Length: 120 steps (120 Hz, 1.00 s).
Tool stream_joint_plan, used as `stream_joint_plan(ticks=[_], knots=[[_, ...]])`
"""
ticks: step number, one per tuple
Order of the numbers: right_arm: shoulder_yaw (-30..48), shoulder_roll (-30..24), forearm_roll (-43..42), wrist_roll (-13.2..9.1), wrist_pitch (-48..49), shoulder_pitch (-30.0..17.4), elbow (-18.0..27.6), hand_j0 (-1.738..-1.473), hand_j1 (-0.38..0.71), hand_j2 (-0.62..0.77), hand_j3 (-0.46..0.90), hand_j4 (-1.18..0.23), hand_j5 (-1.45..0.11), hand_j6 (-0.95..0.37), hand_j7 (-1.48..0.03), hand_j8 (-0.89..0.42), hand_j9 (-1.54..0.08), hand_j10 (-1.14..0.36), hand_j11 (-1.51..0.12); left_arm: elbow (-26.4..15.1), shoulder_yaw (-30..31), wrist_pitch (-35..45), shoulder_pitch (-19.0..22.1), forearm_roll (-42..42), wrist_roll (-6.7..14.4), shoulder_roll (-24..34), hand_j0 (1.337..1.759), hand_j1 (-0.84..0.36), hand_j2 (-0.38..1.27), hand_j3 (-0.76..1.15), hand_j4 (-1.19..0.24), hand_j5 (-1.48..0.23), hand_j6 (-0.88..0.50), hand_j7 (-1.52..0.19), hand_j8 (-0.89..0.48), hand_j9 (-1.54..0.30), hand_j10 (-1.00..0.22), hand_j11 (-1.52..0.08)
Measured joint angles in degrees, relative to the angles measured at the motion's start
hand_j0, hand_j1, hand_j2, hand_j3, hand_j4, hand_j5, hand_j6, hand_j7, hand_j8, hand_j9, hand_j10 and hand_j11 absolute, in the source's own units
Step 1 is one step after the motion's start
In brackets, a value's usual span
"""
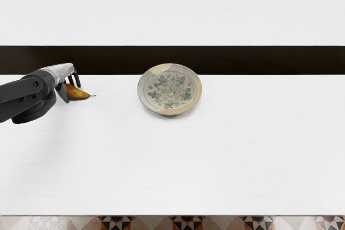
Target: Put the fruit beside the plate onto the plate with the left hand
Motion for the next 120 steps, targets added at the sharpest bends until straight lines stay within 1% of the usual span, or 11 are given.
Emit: stream_joint_plan(ticks=[26,51,57,63,87,101,107,113,120], knots=[[0.0,0.0,0.01,0.0,0.0,-0.01,0.0,-1.658,-0.31,-0.01,0.0,-0.03,-0.04,-0.03,-0.04,-0.03,-0.04,-0.03,-0.04,0.03,-0.06,-0.34,0.0,0.04,0.0,0.08,1.652,-0.27,0.17,0.0,-0.66,-0.86,-0.48,-0.87,-0.46,-0.88,-0.65,-0.88],[0.0,0.0,0.01,0.0,0.0,-0.01,0.0,-1.658,-0.31,-0.01,0.0,-0.03,-0.04,-0.03,-0.04,-0.03,-0.04,-0.03,-0.04,-0.29,-0.21,-0.98,-0.35,-1.24,0.01,0.38,1.653,-0.28,0.33,0.0,-0.69,-0.9,-0.52,-0.91,-0.49,-0.92,-0.68,-0.92],[0.0,0.0,0.02,0.0,0.0,-0.01,0.0,-1.658,-0.31,-0.01,0.0,-0.03,-0.04,-0.03,-0.04,-0.03,-0.04,-0.03,-0.04,-0.4,-0.29,-1.27,-0.35,-1.62,0.02,0.39,1.652,-0.27,0.29,0.0,-0.7,-0.9,-0.53,-0.91,-0.5,-0.93,-0.69,-0.93],[0.0,0.0,0.01,0.0,0.0,-0.01,0.0,-1.658,-0.31,-0.01,0.0,-0.03,-0.04,-0.03,-0.04,-0.03,-0.04,-0.03,-0.04,-0.51,-0.39,-1.59,-0.51,-1.99,0.02,0.39,1.652,-0.26,0.3,0.0,-0.71,-0.91,-0.53,-0.93,-0.49,-0.94,-0.7,-0.94],[0.0,0.0,0.02,0.0,0.0,-0.04,0.0,-1.658,-0.31,-0.01,0.0,-0.03,-0.04,-0.03,-0.04,-0.03,-0.04,-0.03,-0.04,-1.28,-0.96,-3.02,-1.48,-4.11,0.01,1.02,1.654,-0.29,0.42,0.0,-0.72,-0.94,-0.54,-0.94,-0.53,-0.95,-0.71,-0.95],[0.0,0.0,0.02,0.0,0.0,-0.04,0.0,-1.658,-0.31,-0.01,0.0,-0.03,-0.04,-0.03,-0.04,-0.03,-0.04,-0.03,-0.04,-1.57,-2.26,-4.76,-2.06,-5.67,0.01,1.3,1.655,-0.29,0.49,0.0,-0.72,-0.95,-0.55,-0.94,-0.54,-0.96,-0.72,-0.96],[0.0,0.0,0.02,0.0,0.0,-0.06,0.0,-1.658,-0.31,-0.01,0.0,-0.03,-0.04,-0.03,-0.04,-0.03,-0.04,-0.03,-0.04,-1.62,-2.71,-5.49,-2.36,-6.27,0.0,1.6,1.655,-0.29,0.46,0.0,-0.73,-0.94,-0.55,-0.94,-0.54,-0.96,-0.72,-0.96],[0.0,0.0,0.02,0.0,0.0,-0.05,0.0,-1.658,-0.31,-0.01,0.0,-0.03,-0.04,-0.03,-0.04,-0.03,-0.04,-0.03,-0.04,-1.65,-3.38,-6.36,-2.49,-6.71,0.0,1.69,1.655,-0.3,0.5,0.0,-0.73,-0.94,-0.56,-0.94,-0.55,-0.96,-0.72,-0.96],[0.0,0.0,0.01,0.0,0.0,-0.04,0.0,-1.658,-0.31,-0.01,0.0,-0.03,-0.04,-0.03,-0.04,-0.03,-0.04,-0.03,-0.04,-1.66,-4.25,-7.69,-3.62,-8.13,0.0,2.24,1.656,-0.31,0.54,0.0,-0.73,-0.95,-0.57,-0.95,-0.56,-0.96,-0.73,-0.96]])
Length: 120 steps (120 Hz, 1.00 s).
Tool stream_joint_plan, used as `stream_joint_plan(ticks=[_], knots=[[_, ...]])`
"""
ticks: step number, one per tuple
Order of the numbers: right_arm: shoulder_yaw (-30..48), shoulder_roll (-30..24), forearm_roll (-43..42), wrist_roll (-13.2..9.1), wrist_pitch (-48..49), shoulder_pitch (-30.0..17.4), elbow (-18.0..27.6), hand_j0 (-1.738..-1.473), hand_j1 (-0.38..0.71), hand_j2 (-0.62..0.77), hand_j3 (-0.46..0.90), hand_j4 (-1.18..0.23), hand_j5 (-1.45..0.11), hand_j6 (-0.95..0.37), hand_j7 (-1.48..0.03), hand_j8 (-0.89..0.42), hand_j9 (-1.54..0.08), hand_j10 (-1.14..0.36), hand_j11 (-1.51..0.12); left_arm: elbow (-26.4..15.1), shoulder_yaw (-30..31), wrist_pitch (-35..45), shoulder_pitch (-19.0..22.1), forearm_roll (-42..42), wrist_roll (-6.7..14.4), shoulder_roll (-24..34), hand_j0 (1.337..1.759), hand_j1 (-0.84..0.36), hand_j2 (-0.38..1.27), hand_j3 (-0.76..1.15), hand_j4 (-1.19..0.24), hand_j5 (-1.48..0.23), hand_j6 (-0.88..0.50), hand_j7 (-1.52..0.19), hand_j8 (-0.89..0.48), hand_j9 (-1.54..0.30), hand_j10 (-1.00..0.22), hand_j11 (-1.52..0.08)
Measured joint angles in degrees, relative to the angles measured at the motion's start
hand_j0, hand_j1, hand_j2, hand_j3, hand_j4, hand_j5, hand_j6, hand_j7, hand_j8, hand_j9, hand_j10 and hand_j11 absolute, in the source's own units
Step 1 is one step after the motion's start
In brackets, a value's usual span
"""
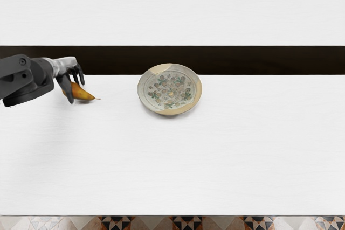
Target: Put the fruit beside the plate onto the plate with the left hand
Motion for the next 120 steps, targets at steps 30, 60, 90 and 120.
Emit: stream_joint_plan(ticks=[30,60,90,120], knots=[[0.0,0.0,0.01,0.0,0.0,0.02,0.01,-1.658,-0.31,-0.01,0.0,-0.03,-0.04,-0.03,-0.04,-0.03,-0.04,-0.03,-0.04,0.19,-1.14,-4.61,-4.63,-7.31,0.01,0.6,1.656,-0.35,0.61,0.0,-0.74,-0.97,-0.54,-0.97,-0.53,-0.98,-0.74,-0.98],[0.0,0.0,0.01,0.0,0.0,0.04,0.07,-1.658,-0.31,-0.01,0.0,-0.03,-0.04,-0.03,-0.04,-0.03,-0.04,-0.03,-0.04,0.73,-1.83,-8.67,-8.48,-14.6,0.01,0.52,1.656,-0.34,0.61,0.0,-0.75,-0.98,-0.55,-0.98,-0.54,-0.98,-0.74,-0.98],[0.0,0.0,0.01,0.0,0.0,0.02,0.09,-1.658,-0.31,-0.01,0.0,-0.03,-0.04,-0.03,-0.04,-0.03,-0.04,-0.03,-0.04,1.87,-1.94,-10.42,-11.85,-17.85,0.01,-1.74,1.656,-0.36,0.64,0.0,-0.75,-0.99,-0.54,-0.98,-0.53,-0.99,-0.75,-0.99],[0.0,0.0,0.0,0.02,0.0,0.02,0.02,-1.658,-0.31,-0.01,0.0,-0.03,-0.04,-0.03,-0.04,-0.03,-0.04,-0.03,-0.04,5.51,-1.87,-10.75,-14.74,-19.76,0.03,-8.31,1.655,-0.34,0.62,0.0,-0.75,-1.0,-0.57,-1.0,-0.54,-0.99,-0.75,-0.99]])
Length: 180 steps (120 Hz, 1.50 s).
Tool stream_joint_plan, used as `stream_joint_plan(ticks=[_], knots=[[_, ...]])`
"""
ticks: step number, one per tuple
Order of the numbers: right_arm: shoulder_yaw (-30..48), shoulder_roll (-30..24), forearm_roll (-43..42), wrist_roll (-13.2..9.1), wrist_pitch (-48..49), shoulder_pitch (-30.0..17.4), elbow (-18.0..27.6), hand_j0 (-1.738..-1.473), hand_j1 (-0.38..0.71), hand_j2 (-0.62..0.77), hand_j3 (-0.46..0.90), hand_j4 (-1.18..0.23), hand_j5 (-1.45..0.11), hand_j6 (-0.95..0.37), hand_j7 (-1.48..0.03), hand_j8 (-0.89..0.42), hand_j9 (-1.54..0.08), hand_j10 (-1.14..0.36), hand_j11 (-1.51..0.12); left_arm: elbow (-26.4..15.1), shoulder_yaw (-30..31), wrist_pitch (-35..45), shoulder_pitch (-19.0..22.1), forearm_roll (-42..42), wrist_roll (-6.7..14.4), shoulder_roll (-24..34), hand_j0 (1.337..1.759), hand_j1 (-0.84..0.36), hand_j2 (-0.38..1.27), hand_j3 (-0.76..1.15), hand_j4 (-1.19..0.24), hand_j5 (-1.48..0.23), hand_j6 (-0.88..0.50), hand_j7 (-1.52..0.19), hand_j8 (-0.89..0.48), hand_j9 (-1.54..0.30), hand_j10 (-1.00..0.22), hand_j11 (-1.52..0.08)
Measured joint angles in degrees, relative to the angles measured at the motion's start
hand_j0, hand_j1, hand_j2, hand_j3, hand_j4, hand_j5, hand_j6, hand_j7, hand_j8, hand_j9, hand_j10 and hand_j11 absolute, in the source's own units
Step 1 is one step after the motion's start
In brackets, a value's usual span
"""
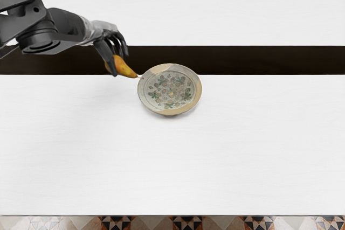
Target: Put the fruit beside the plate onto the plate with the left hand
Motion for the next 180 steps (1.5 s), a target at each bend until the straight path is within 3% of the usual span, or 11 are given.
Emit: stream_joint_plan(ticks=[12,51,61,74,105,137,146,162,180], knots=[[0.0,0.0,-0.01,0.0,0.0,0.0,-0.01,-1.658,-0.31,-0.01,0.0,-0.03,-0.04,-0.03,-0.04,-0.03,-0.04,-0.03,-0.04,2.88,0.03,-0.55,-1.3,-0.17,0.01,-4.03,1.656,-0.34,0.58,0.0,-0.75,-1.01,-0.56,-1.0,-0.53,-0.99,-0.76,-0.99],[0.0,0.0,-0.02,-0.02,0.0,0.02,-0.02,-1.658,-0.31,-0.01,0.0,-0.03,-0.04,-0.03,-0.04,-0.03,-0.04,-0.03,-0.04,9.38,0.28,-1.32,-4.99,-0.73,0.02,-11.05,1.656,-0.4,0.72,0.0,-0.75,-1.03,-0.55,-1.02,-0.51,-1.0,-0.77,-0.99],[-0.01,0.0,-0.02,-0.02,0.0,0.04,-0.02,-1.658,-0.31,-0.01,0.0,-0.03,-0.04,-0.03,-0.04,-0.03,-0.04,-0.03,-0.04,10.83,0.27,-1.37,-5.63,-0.86,0.0,-12.47,1.656,-0.38,0.65,0.0,-0.75,-1.04,-0.55,-1.02,-0.51,-1.01,-0.77,-1.0],[-0.06,0.0,-0.03,-0.02,0.0,0.14,0.0,-1.658,-0.31,-0.01,0.0,-0.03,-0.04,-0.03,-0.04,-0.03,-0.04,-0.03,-0.04,11.87,0.26,-1.31,-5.9,-0.91,-0.01,-14.47,1.656,-0.36,0.61,0.0,-0.76,-1.04,-0.56,-1.02,-0.52,-1.02,-0.77,-1.01],[-0.09,0.0,-0.04,-0.02,0.0,0.19,0.03,-1.658,-0.31,-0.01,0.0,-0.03,-0.04,-0.03,-0.04,-0.03,-0.04,-0.03,-0.04,13.22,0.32,-0.97,-6.51,-1.3,0.0,-19.05,1.656,-0.4,0.7,0.0,-0.77,-1.07,-0.54,-1.04,-0.49,-1.03,-0.77,-1.03],[-0.1,0.0,-0.06,-0.02,0.0,0.2,0.05,-1.658,-0.31,-0.01,0.0,-0.03,-0.04,-0.03,-0.04,-0.03,-0.04,-0.03,-0.04,14.31,0.44,-0.5,-6.57,-2.13,-0.01,-21.23,1.655,-0.38,0.65,0.0,-0.77,-1.08,-0.54,-1.05,-0.49,-1.04,-0.78,-1.04],[-0.12,0.0,-0.06,-0.02,0.0,0.2,0.06,-1.658,-0.31,-0.01,0.0,-0.03,-0.04,-0.03,-0.04,-0.03,-0.04,-0.03,-0.04,14.41,0.45,1.17,-6.27,-2.01,-0.01,-21.68,1.656,-0.35,0.58,0.0,-0.71,-0.97,-0.53,-0.95,-0.49,-0.94,-0.77,-0.95],[-0.14,0.0,-0.07,-0.02,0.0,0.2,0.04,-1.658,-0.31,-0.01,0.0,-0.03,-0.04,-0.03,-0.04,-0.03,-0.04,-0.03,-0.04,14.41,0.48,7.8,-6.12,-1.95,-0.02,-22.2,1.657,-0.12,0.32,0.0,-0.46,-0.62,-0.37,-0.61,-0.34,-0.61,-0.49,-0.61],[-0.16,0.0,-0.08,-0.02,0.0,0.31,0.05,-1.658,-0.31,-0.01,0.0,-0.03,-0.04,-0.03,-0.04,-0.03,-0.04,-0.03,-0.04,14.18,0.49,10.1,-6.08,-1.94,-0.02,-22.2,1.657,0.03,0.17,0.0,-0.3,-0.4,-0.25,-0.39,-0.24,-0.39,-0.31,-0.39]])
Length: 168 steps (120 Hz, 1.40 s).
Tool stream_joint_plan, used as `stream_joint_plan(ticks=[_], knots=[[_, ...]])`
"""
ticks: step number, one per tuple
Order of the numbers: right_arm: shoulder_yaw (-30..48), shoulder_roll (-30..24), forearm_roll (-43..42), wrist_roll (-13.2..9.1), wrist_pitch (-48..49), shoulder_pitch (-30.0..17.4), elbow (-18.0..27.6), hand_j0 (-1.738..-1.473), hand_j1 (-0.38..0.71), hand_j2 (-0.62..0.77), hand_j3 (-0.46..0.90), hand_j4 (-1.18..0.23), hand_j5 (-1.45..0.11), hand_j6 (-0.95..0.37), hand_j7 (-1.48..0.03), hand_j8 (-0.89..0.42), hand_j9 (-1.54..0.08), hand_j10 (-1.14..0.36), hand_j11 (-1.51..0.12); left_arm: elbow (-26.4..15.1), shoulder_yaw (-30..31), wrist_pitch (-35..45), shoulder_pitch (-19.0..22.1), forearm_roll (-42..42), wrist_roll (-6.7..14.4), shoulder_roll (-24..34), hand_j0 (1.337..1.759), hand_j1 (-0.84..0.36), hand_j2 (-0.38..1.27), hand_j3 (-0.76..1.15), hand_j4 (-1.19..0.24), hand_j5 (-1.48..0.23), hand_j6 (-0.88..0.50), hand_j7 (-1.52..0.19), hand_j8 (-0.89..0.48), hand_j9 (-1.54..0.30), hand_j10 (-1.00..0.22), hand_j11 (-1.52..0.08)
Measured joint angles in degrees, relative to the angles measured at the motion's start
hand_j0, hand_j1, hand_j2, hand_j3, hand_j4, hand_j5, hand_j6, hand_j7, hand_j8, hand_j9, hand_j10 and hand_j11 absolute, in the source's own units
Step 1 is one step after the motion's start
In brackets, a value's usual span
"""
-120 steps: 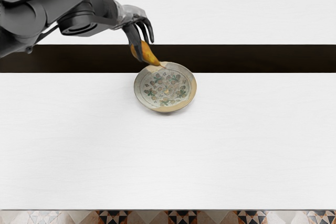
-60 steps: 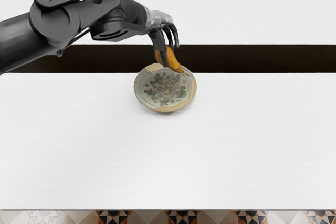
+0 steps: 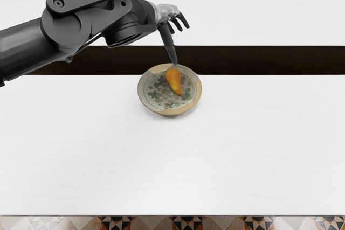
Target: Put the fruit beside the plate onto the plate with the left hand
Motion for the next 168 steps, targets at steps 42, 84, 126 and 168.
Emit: stream_joint_plan(ticks=[42,84,126,168], knots=[[-0.01,0.0,0.01,-0.01,0.0,0.14,0.02,-1.658,-0.31,-0.01,0.0,-0.03,-0.04,-0.03,-0.04,-0.03,-0.04,-0.03,-0.04,-5.78,-0.2,0.66,0.97,-16.01,0.0,1.48,1.658,0.28,0.03,0.0,-0.07,-0.09,-0.06,-0.09,-0.06,-0.09,-0.07,-0.09],[-0.1,0.0,0.0,0.0,0.0,0.15,0.38,-1.658,-0.31,-0.01,0.0,-0.03,-0.04,-0.03,-0.04,-0.03,-0.04,-0.03,-0.04,-28.44,-7.26,1.82,10.06,-39.19,0.0,15.1,1.658,0.34,0.01,0.0,-0.01,-0.02,-0.01,-0.02,-0.01,-0.02,-0.01,-0.02],[-0.1,0.0,0.0,0.0,0.0,0.4,0.7,-1.658,-0.31,-0.01,0.0,-0.03,-0.04,-0.03,-0.04,-0.03,-0.04,-0.03,-0.04,-38.98,-13.88,-12.78,22.15,-56.21,0.0,36.72,1.658,0.35,0.0,0.0,0.0,0.0,0.0,0.0,0.0,0.0,0.0,0.0],[-0.1,0.0,0.0,0.0,0.01,0.56,0.8,-1.658,-0.31,-0.01,0.0,-0.03,-0.04,-0.03,-0.04,-0.03,-0.04,-0.03,-0.04,-39.59,-14.54,-28.93,25.74,-66.14,0.0,56.09,1.658,0.35,0.0,0.0,0.0,0.0,0.0,0.0,0.0,0.0,0.0,0.0]])
